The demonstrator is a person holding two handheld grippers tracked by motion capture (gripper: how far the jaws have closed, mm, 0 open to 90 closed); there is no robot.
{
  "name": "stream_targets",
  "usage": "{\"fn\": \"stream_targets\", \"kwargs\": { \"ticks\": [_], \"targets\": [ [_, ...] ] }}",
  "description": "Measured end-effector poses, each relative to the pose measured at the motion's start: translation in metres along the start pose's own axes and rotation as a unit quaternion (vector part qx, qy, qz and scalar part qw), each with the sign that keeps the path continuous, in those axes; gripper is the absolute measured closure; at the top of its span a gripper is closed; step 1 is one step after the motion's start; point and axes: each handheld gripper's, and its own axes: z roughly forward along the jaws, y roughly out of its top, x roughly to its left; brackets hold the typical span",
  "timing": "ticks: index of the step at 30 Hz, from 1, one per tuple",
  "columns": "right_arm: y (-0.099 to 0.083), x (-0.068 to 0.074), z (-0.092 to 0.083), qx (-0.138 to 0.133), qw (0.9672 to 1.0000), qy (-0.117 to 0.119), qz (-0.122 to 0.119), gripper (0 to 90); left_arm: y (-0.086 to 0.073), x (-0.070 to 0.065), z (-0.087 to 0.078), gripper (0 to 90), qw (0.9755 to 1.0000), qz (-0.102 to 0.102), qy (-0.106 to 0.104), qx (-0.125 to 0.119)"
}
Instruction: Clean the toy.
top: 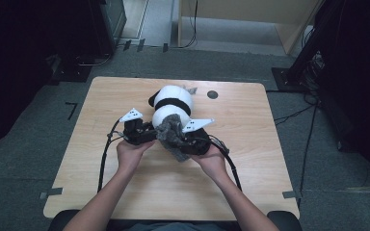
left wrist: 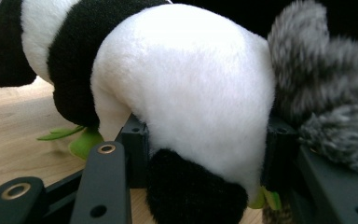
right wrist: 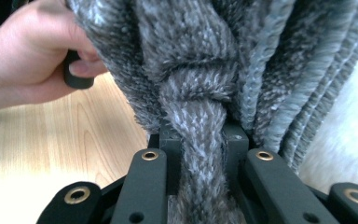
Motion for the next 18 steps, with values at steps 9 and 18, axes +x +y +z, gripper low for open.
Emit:
{"fn": "stream_targets", "kwargs": {
  "ticks": [9,18],
  "targets": [
    [-0.004,-0.001,0.006,0.03,0.9995,0.001,-0.006,77.5,0.004,0.001,-0.007,48.8,0.9998,-0.005,-0.007,-0.015],
    [-0.014,-0.016,0.008,0.065,0.9977,-0.017,0.012,77.5,0.009,0.002,-0.017,48.6,0.999,0.005,-0.028,-0.034]
  ]
}}
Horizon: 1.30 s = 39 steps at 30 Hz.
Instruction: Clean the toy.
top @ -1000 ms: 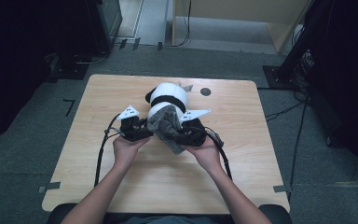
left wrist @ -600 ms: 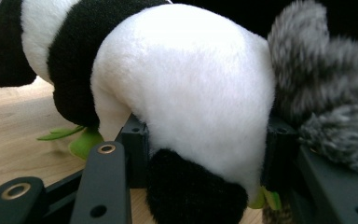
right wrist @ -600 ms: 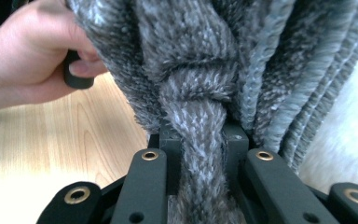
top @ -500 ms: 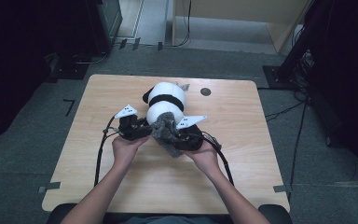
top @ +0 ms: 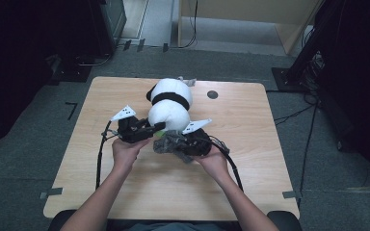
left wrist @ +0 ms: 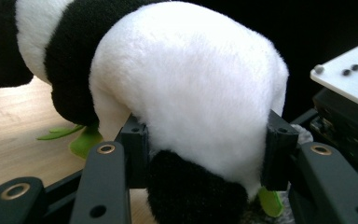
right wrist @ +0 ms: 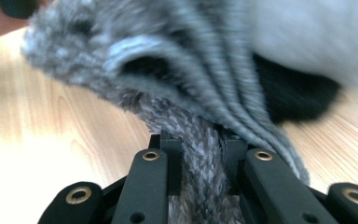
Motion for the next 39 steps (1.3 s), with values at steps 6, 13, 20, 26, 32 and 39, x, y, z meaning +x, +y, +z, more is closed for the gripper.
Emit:
{"fn": "stream_targets", "kwargs": {
  "ticks": [6,13,20,26,32,39],
  "targets": [
    [-0.007,-0.018,-0.008,0.008,0.9994,-0.028,0.018,77.5,0.0,0.004,-0.003,48.6,0.9999,-0.01,-0.01,-0.002],
    [-0.011,-0.033,-0.017,0.005,0.998,-0.051,0.037,77.5,-0.002,0.007,-0.003,48.5,0.9999,-0.012,-0.009,0.006],
    [-0.014,-0.046,-0.029,-0.008,0.9958,-0.055,0.072,77.5,-0.003,0.012,-0.004,48.5,0.9999,-0.012,0.002,0.009],
    [-0.014,-0.055,-0.045,-0.034,0.9927,-0.064,0.096,77.5,-0.005,0.015,-0.005,48.3,0.9997,-0.002,0.02,0.015],
    [-0.003,-0.052,-0.064,-0.074,0.991,-0.066,0.09,77.5,-0.008,0.015,-0.001,48.1,0.9994,0.004,0.028,0.023],
    [0.016,-0.03,-0.073,-0.117,0.9888,-0.033,0.086,77.0,-0.011,0.004,0.009,47.9,0.9989,0.018,0.022,0.037]
  ]
}}
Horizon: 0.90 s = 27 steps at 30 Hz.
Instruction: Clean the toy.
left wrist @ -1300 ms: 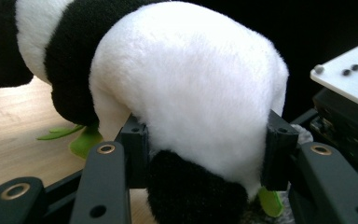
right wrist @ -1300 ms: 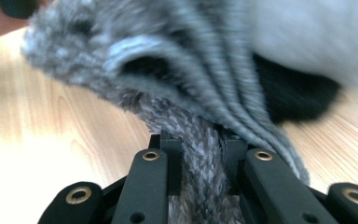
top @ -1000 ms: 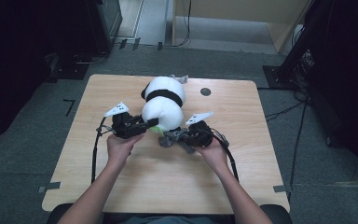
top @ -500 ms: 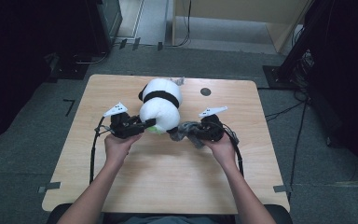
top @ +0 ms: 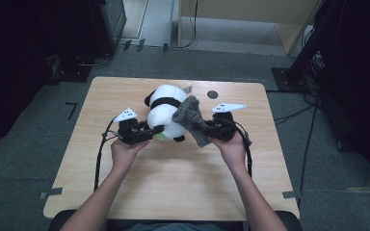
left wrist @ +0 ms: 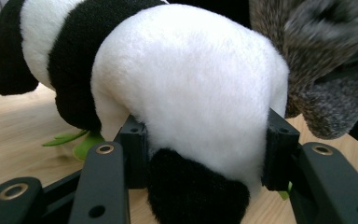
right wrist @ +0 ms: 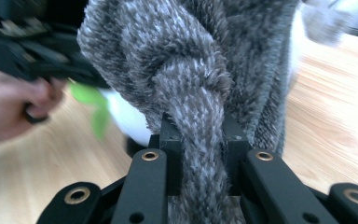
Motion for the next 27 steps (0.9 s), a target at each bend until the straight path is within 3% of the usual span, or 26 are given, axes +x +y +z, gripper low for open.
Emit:
{"fn": "stream_targets", "kwargs": {
  "ticks": [3,5,7,9,15,18,21,27],
  "targets": [
    [0.002,0.01,0.006,0.009,0.9998,0.016,-0.001,76.9,0.0,-0.006,0.002,47.9,1.0,0.005,-0.006,-0.004],
    [0.002,0.017,0.012,0.02,0.9997,0.015,-0.007,76.8,-0.001,-0.009,0.003,48.0,1.0,0.006,0.0,-0.002],
    [0.001,0.022,0.016,0.024,0.9996,0.009,-0.015,76.8,-0.001,-0.006,0.003,48.0,1.0,-0.004,-0.003,0.0],
    [0.0,0.024,0.018,0.025,0.9995,0.018,-0.008,76.8,-0.001,-0.005,0.002,48.1,0.9999,-0.01,-0.001,-0.004],
    [-0.003,0.038,0.029,0.032,0.9987,0.036,-0.019,76.5,0.001,-0.007,-0.001,48.3,0.9998,-0.012,0.011,-0.009],
    [-0.008,0.052,0.041,0.043,0.9967,0.039,-0.056,76.4,0.002,-0.005,-0.002,48.5,0.9997,-0.017,0.009,-0.012],
    [-0.014,0.061,0.052,0.055,0.9949,0.042,-0.073,76.9,0.002,-0.004,-0.003,48.6,0.9998,-0.017,0.008,-0.012],
    [-0.022,0.057,0.06,0.06,0.9937,0.045,-0.084,78.1,0.005,0.001,-0.005,48.7,0.9993,-0.036,0.004,-0.006]
  ]
}}
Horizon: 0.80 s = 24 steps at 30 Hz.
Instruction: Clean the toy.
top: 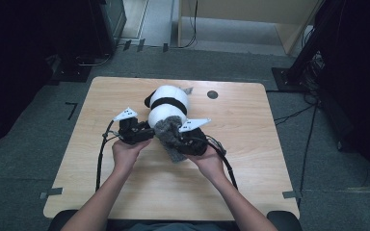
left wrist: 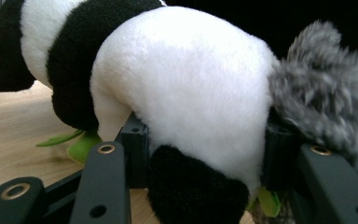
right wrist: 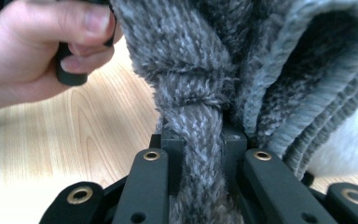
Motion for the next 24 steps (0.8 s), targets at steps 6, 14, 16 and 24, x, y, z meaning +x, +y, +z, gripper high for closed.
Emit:
{"fn": "stream_targets", "kwargs": {
  "ticks": [6,14,16,24],
  "targets": [
    [-0.006,-0.002,0.008,0.026,0.9997,-0.003,-0.002,78.1,0.004,0.005,-0.006,48.6,0.9996,-0.016,-0.016,-0.016],
    [-0.015,-0.011,0.014,0.034,0.9991,-0.025,-0.003,78.2,0.007,0.009,-0.012,48.5,0.9993,-0.015,-0.027,-0.021],
    [-0.019,-0.018,0.015,0.038,0.9989,-0.028,0.005,78.1,0.008,0.009,-0.013,48.5,0.9991,-0.015,-0.032,-0.025],
    [-0.024,-0.038,0.002,0.03,0.998,-0.045,0.033,78.0,0.01,0.009,-0.019,48.4,0.999,0.009,-0.03,-0.031]
  ]
}}
